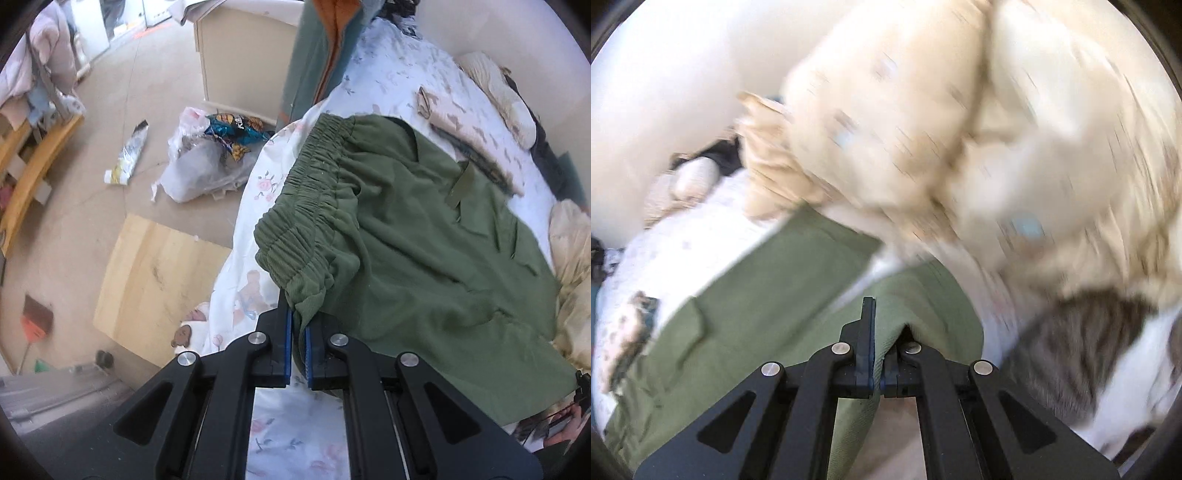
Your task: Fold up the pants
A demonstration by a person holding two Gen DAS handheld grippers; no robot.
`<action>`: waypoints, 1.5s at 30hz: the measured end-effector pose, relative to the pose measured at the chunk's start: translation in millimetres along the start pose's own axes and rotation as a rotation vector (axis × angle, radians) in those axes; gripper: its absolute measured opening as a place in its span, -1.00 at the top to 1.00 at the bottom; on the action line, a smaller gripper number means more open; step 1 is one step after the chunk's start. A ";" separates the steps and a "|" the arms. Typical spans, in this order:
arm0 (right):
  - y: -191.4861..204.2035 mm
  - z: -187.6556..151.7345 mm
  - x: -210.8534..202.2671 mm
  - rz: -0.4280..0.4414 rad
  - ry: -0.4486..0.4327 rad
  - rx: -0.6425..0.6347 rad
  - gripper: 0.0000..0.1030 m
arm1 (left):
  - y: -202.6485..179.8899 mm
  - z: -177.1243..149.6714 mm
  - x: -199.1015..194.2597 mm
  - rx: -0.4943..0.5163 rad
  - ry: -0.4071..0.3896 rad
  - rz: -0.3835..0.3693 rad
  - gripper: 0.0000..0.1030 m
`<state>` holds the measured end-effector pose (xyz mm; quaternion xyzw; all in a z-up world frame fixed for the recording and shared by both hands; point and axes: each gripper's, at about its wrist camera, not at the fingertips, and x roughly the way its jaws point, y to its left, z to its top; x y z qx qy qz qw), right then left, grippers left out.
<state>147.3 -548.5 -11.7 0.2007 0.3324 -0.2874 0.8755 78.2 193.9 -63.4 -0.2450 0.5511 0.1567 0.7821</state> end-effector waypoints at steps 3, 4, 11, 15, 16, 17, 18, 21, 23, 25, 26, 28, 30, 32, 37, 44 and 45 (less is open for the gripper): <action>30.3 30.1 10.4 0.012 0.017 -0.089 1.00 | -3.7 19.0 -6.7 -0.007 0.004 -0.018 0.94; 42.6 37.4 17.9 0.009 0.031 -0.125 1.00 | -7.7 29.0 -8.6 0.005 -0.006 -0.016 0.94; 127.7 76.4 108.2 -0.043 0.089 -0.321 1.00 | -50.8 115.2 15.8 0.103 -0.041 0.044 0.94; 199.7 84.2 175.6 -0.091 0.115 -0.458 1.00 | -72.2 164.6 56.3 0.108 -0.035 0.079 0.93; 218.0 81.3 194.9 -0.113 0.126 -0.504 1.00 | -74.3 179.5 70.6 0.080 -0.032 0.067 0.93; 233.9 76.2 213.5 -0.144 0.137 -0.552 1.00 | -76.2 187.7 82.4 0.060 -0.019 0.060 0.93; 243.9 72.2 227.5 -0.162 0.140 -0.582 1.00 | -78.6 198.0 96.2 0.040 -0.005 0.063 0.93; 274.6 48.0 263.6 -0.187 0.153 -0.730 1.00 | -96.7 216.9 122.0 0.092 -0.021 0.098 0.88; 286.4 28.0 279.8 -0.187 0.160 -0.872 1.00 | -101.4 217.5 132.8 0.099 -0.013 0.117 0.78; 287.0 17.6 280.2 -0.136 0.129 -0.929 0.89 | -101.8 210.8 135.1 0.113 -0.039 0.139 0.31; 283.8 15.5 284.4 -0.134 0.149 -0.937 0.52 | -101.4 208.9 133.6 0.120 -0.060 0.148 -0.34; 274.7 18.1 287.2 -0.132 0.186 -0.922 0.03 | -96.7 202.3 123.1 0.110 -0.123 0.150 -0.79; 270.4 26.7 268.4 -0.120 0.125 -0.900 0.03 | -93.6 193.0 108.3 0.103 -0.177 0.125 -0.79; 271.3 33.9 241.3 -0.061 0.069 -0.866 0.02 | -101.7 180.6 95.7 0.149 -0.231 0.120 -0.79; 302.8 4.0 169.9 0.331 0.153 -0.843 0.00 | -168.9 127.1 102.0 0.497 -0.267 0.070 -0.79; 370.7 -78.9 156.2 0.479 0.322 -1.007 -0.45 | -214.8 143.1 139.9 0.538 -0.146 0.043 -0.79; 374.8 -80.4 164.3 0.509 0.403 -0.928 -0.45 | -213.1 153.0 138.0 0.471 -0.125 -0.011 -0.79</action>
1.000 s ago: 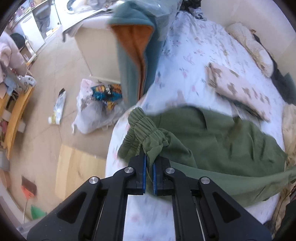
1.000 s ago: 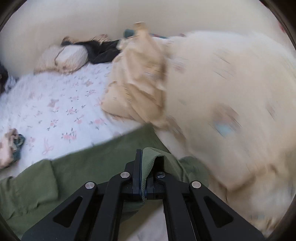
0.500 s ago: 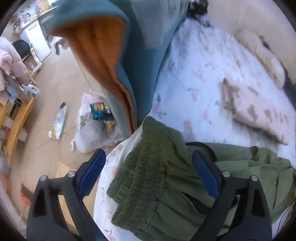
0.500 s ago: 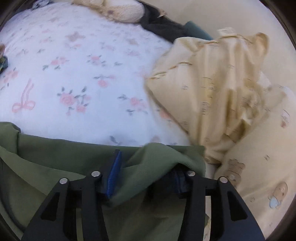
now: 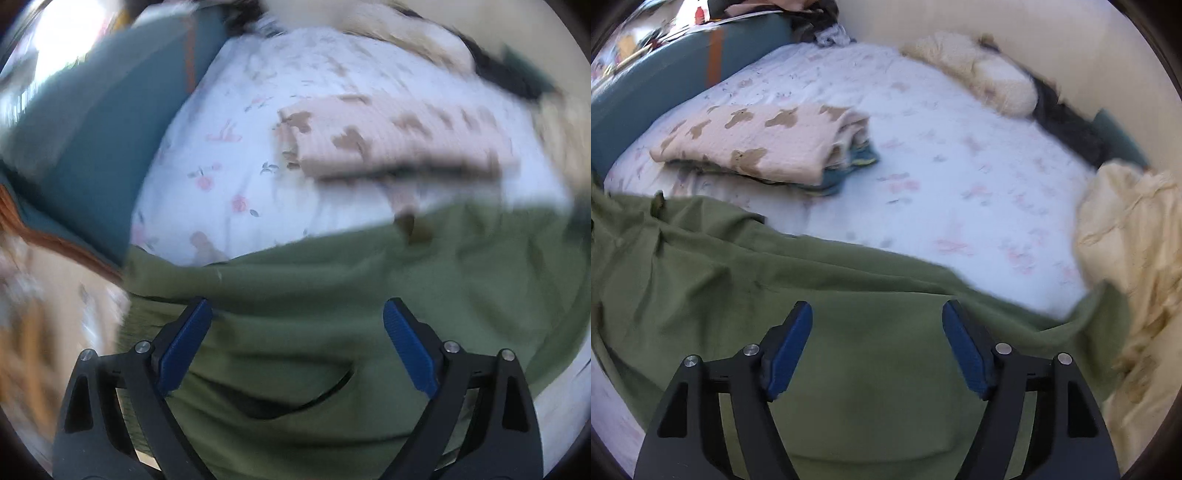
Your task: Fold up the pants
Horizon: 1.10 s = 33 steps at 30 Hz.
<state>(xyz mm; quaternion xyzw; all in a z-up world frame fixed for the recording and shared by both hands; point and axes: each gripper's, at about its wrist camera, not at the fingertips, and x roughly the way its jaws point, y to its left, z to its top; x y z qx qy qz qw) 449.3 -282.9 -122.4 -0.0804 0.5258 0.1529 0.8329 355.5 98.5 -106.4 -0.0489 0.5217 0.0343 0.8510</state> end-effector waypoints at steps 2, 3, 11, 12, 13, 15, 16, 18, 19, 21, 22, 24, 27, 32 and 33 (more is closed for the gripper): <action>-1.2 8.5 14.7 0.112 0.052 0.151 -0.45 | -5.8 16.5 2.0 0.027 -0.006 -0.030 -0.79; 2.3 11.5 20.8 0.151 0.060 0.200 -0.45 | -14.9 24.9 10.6 0.122 0.027 0.005 -0.80; 7.2 5.6 90.7 0.248 0.168 0.667 0.17 | -8.2 28.9 80.0 0.214 0.235 0.028 -0.66; 8.5 6.3 89.4 0.196 0.155 0.662 0.45 | -8.6 24.1 87.9 0.231 0.252 0.014 -0.38; 10.1 7.2 89.2 0.180 0.150 0.649 1.00 | -7.5 20.0 94.2 0.235 0.270 0.037 0.40; 14.8 9.0 83.2 0.161 0.135 0.617 1.00 | 3.7 13.4 95.7 0.167 0.272 0.026 0.80; 18.5 10.7 77.0 0.151 0.124 0.591 1.00 | 5.6 11.4 91.4 0.160 0.263 0.005 0.90; 24.9 15.1 58.6 0.139 0.091 0.537 1.00 | 4.4 6.8 77.5 0.205 0.227 -0.008 0.95; 27.1 18.0 51.5 0.140 0.078 0.519 1.00 | 4.6 4.8 67.1 0.220 0.199 -0.012 0.95; 30.1 28.4 36.8 0.136 0.044 0.476 1.00 | 5.1 3.4 50.0 0.231 0.153 -0.007 0.96; 28.2 33.7 31.1 0.129 0.023 0.463 1.00 | 5.0 3.7 44.8 0.231 0.135 -0.002 0.96; 30.0 48.3 28.3 0.111 -0.015 0.443 1.00 | 4.3 6.9 35.7 0.214 0.093 0.011 0.96; 26.0 55.3 44.8 0.096 -0.012 0.463 1.00 | -2.8 11.4 43.0 0.232 0.059 0.124 0.87; 20.6 43.3 62.1 0.065 -0.028 0.453 0.70 | 7.1 23.2 44.4 0.136 -0.023 0.221 0.08; 16.4 38.3 58.5 0.103 -0.031 0.466 0.62 | 8.3 18.7 35.1 0.115 -0.053 0.201 -0.03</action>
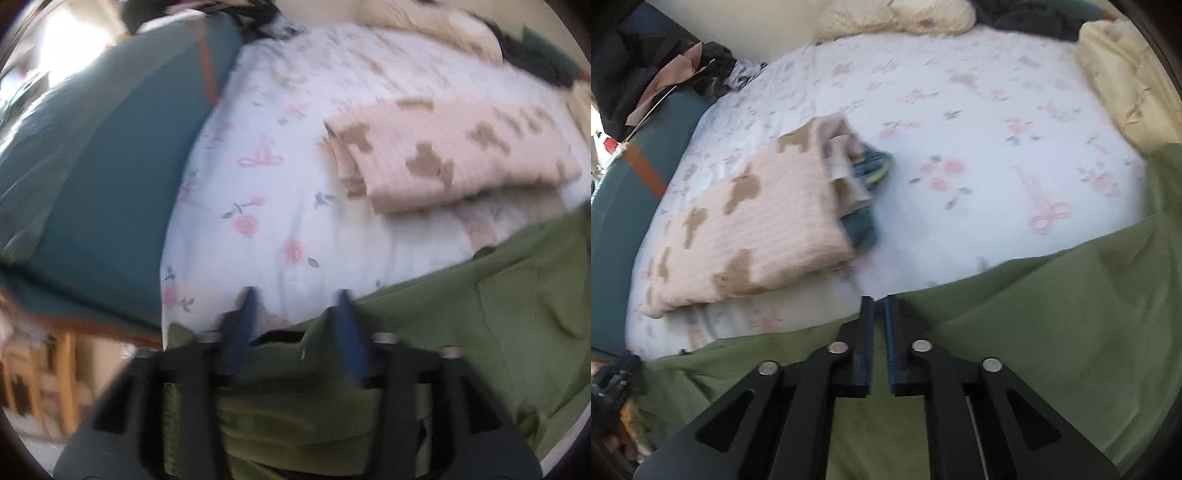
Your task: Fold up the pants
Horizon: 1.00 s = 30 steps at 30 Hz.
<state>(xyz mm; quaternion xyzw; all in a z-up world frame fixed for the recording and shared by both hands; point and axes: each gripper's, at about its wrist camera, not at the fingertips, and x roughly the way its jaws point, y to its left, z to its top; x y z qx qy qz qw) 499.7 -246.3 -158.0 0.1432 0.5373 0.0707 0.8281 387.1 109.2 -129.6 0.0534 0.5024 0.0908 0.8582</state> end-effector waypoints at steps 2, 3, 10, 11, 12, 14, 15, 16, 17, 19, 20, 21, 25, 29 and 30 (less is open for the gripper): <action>-19.8 -9.5 -23.6 0.041 -0.018 0.003 0.05 | 0.0 -11.1 -22.5 0.001 -0.054 -0.046 -0.34; -32.8 -14.1 -38.5 0.029 -0.049 -0.009 -0.01 | -5.7 -21.7 -36.2 0.020 -0.083 -0.088 -0.36; -216.6 -40.8 -127.2 -0.188 -0.207 0.178 -0.06 | -34.7 -45.5 -29.2 0.040 -0.047 -0.209 -0.36; -249.5 -41.4 -134.7 -0.211 -0.219 0.245 -0.06 | -37.0 -49.1 -19.1 0.037 -0.028 -0.174 -0.36; -282.3 -40.6 -140.7 -0.239 -0.225 0.314 -0.07 | -37.9 -53.9 -6.7 0.033 -0.002 -0.130 -0.36; -331.2 -39.1 -148.1 -0.289 -0.248 0.426 -0.09 | -38.7 -65.5 11.4 0.033 0.056 -0.098 -0.37; -343.4 -40.1 -150.0 -0.283 -0.270 0.460 -0.09 | -39.5 -68.9 19.7 0.044 0.066 -0.097 -0.37; -352.6 -38.0 -149.0 -0.285 -0.279 0.476 -0.09 | -38.4 -70.1 18.3 0.040 0.042 -0.098 -0.35; -359.1 -35.6 -145.2 -0.302 -0.276 0.485 -0.09 | -35.8 -70.7 16.0 0.025 0.019 -0.097 -0.35; -369.7 -31.4 -129.0 -0.305 -0.226 0.509 -0.09 | -30.7 -69.1 12.3 -0.014 0.012 -0.107 -0.35; -375.3 -31.0 -120.5 -0.295 -0.202 0.533 -0.09 | -29.5 -68.2 12.1 -0.025 0.022 -0.105 -0.35; -380.8 -32.4 -112.4 -0.293 -0.185 0.556 -0.09 | -29.5 -67.2 12.3 -0.032 0.030 -0.098 -0.35; -353.0 -24.3 -112.4 -0.395 -0.191 0.395 1.00 | -39.1 -65.2 6.9 -0.006 -0.002 -0.064 -0.35; -334.6 -30.3 -165.6 -0.412 -0.330 0.361 1.00 | -47.6 -66.2 6.7 0.017 -0.016 -0.061 -0.33; -338.0 -37.9 -183.9 -0.416 -0.362 0.386 1.00 | -45.8 -66.7 8.1 0.003 -0.007 -0.063 -0.33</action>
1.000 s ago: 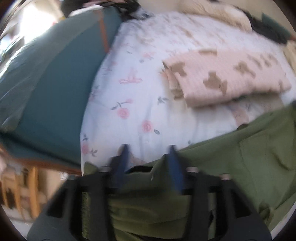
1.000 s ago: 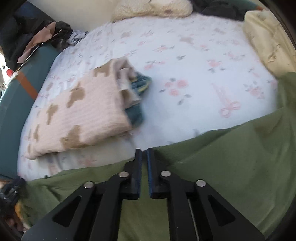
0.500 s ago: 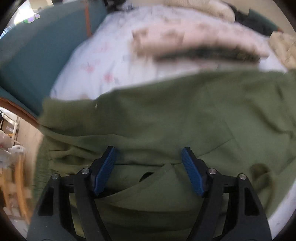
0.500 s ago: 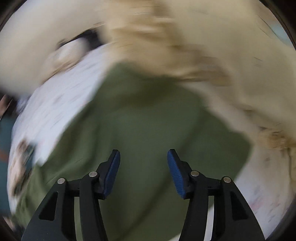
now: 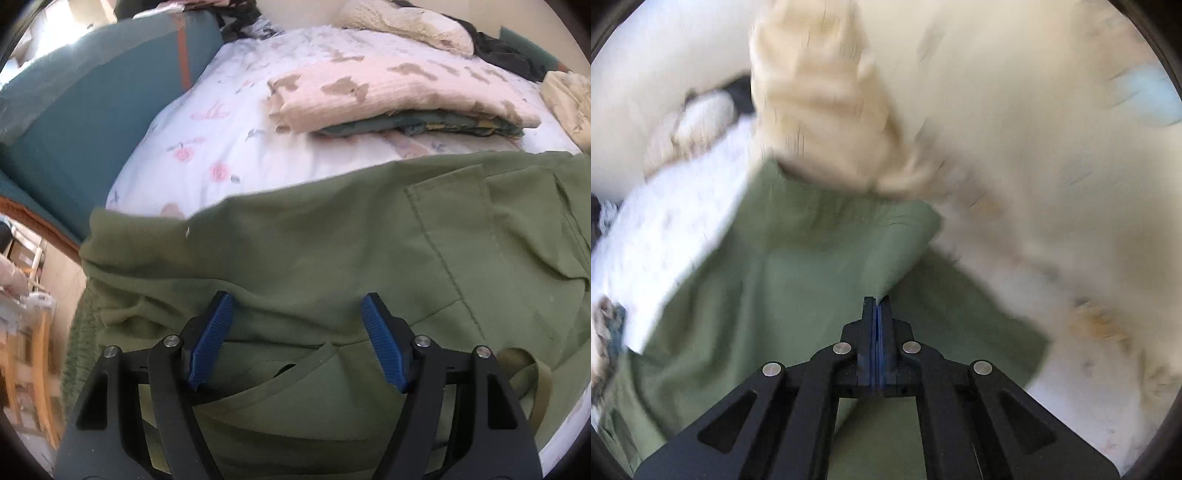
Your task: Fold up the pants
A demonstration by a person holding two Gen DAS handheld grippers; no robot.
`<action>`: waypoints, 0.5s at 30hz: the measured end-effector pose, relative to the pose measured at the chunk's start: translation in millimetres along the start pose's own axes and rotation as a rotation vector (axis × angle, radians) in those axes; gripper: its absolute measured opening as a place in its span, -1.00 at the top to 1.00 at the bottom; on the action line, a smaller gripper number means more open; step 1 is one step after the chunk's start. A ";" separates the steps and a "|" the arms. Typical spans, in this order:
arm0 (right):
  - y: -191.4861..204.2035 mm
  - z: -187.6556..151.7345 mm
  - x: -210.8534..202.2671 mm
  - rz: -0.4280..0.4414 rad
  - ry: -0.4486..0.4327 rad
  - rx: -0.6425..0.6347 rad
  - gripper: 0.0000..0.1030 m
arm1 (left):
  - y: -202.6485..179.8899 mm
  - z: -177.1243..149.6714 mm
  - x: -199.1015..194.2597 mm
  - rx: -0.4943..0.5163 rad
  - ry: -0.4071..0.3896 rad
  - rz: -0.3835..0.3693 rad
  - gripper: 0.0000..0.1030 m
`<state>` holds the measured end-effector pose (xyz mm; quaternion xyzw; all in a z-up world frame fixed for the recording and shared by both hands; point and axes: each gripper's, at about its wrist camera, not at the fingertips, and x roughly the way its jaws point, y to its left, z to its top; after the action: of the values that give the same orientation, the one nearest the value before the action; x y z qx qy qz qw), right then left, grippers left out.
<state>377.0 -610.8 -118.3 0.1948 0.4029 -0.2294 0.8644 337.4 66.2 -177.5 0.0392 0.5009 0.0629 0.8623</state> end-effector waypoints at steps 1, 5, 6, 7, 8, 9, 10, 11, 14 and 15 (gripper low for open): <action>-10.7 -0.9 -12.0 -0.003 -0.020 0.028 1.00 | 1.6 -0.4 -0.5 -0.010 -0.001 -0.007 -0.33; -42.9 -23.3 -0.3 -0.103 0.050 0.020 1.00 | 0.8 -2.5 0.2 0.009 0.004 -0.023 -0.33; -43.6 -27.6 5.9 -0.098 0.071 0.019 1.00 | 0.0 -3.8 0.2 0.017 0.007 -0.019 -0.33; -48.0 -31.7 16.0 -0.104 0.117 0.026 1.00 | -0.9 -4.6 0.7 0.025 0.014 -0.011 -0.33; -53.2 -37.9 25.3 -0.139 0.160 0.040 1.00 | -1.4 -5.3 0.3 0.031 0.017 -0.011 -0.33; -52.9 -40.0 31.1 -0.176 0.175 0.050 0.99 | -1.3 -5.5 -0.2 0.038 0.019 -0.011 -0.33; -56.5 -42.7 35.1 -0.212 0.199 0.059 0.94 | -0.9 -4.9 -0.4 0.040 0.022 -0.013 -0.33; -60.0 -44.6 37.1 -0.230 0.218 0.072 0.91 | 0.2 -4.1 -1.5 0.039 0.022 -0.017 -0.33; -55.8 -43.4 17.0 -0.246 0.167 0.038 0.88 | 1.7 -3.1 -11.1 0.033 -0.009 0.001 -0.33; -44.3 -41.4 6.5 -0.269 0.122 0.011 0.85 | 0.3 -4.5 -18.7 0.033 -0.031 0.001 -0.33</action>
<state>331.0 -627.0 -155.0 0.1572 0.4759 -0.3332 0.7986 324.4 63.7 -163.7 0.0545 0.4883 0.0544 0.8693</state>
